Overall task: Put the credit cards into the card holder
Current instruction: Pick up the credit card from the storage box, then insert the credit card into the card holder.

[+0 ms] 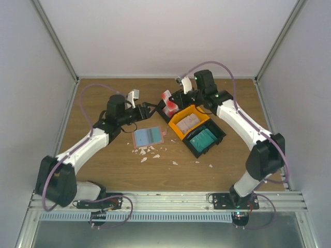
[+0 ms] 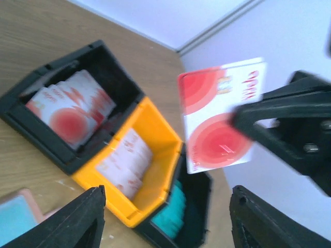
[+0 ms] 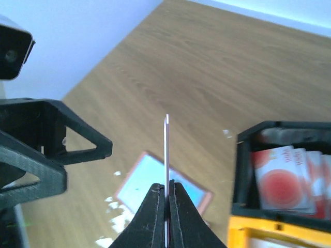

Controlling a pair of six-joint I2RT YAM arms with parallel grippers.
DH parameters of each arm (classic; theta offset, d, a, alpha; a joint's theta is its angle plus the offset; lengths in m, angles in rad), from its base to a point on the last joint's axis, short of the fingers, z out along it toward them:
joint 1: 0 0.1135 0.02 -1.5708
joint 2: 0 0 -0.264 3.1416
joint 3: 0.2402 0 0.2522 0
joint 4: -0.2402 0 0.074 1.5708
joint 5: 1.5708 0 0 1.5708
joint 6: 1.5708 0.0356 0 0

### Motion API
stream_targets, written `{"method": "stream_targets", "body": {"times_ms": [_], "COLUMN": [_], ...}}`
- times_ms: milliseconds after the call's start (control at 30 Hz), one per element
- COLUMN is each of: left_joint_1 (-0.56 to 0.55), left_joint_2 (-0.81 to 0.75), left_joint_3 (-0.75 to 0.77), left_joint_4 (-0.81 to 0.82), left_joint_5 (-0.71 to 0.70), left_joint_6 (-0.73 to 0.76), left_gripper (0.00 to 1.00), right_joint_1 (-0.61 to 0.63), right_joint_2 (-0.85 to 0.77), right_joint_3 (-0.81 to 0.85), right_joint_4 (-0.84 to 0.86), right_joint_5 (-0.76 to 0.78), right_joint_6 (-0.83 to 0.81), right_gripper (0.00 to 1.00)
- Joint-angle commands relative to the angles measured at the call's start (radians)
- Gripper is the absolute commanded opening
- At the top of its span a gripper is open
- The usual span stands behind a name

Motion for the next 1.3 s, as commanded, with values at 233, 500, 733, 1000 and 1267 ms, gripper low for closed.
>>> {"method": "stream_targets", "body": {"times_ms": [233, 500, 733, 1000, 1267], "left_joint_1": [-0.007, -0.007, -0.008, -0.008, -0.004], "left_joint_2": [-0.239, -0.267, -0.282, -0.273, -0.270], "left_joint_3": [-0.140, -0.160, -0.185, -0.173, -0.174], "left_joint_4": [0.143, 0.201, 0.287, 0.342, 0.349], "left_joint_5": [0.250, 0.304, 0.334, 0.378, 0.396], "left_joint_6": [-0.063, -0.102, -0.128, -0.123, -0.104], "left_gripper": [0.78, 0.66, 0.40, 0.03, 0.00], "right_joint_1": [0.034, 0.082, 0.090, 0.089, 0.075], "right_joint_2": [-0.228, -0.257, -0.270, -0.278, -0.294], "right_joint_3": [-0.354, -0.417, -0.450, -0.454, -0.462], "right_joint_4": [0.549, 0.676, 0.729, 0.796, 0.820], "right_joint_5": [-0.364, -0.439, -0.494, -0.512, -0.487], "right_joint_6": [0.399, 0.520, 0.539, 0.582, 0.601], "right_gripper": [0.01, 0.01, 0.05, 0.12, 0.21]}}
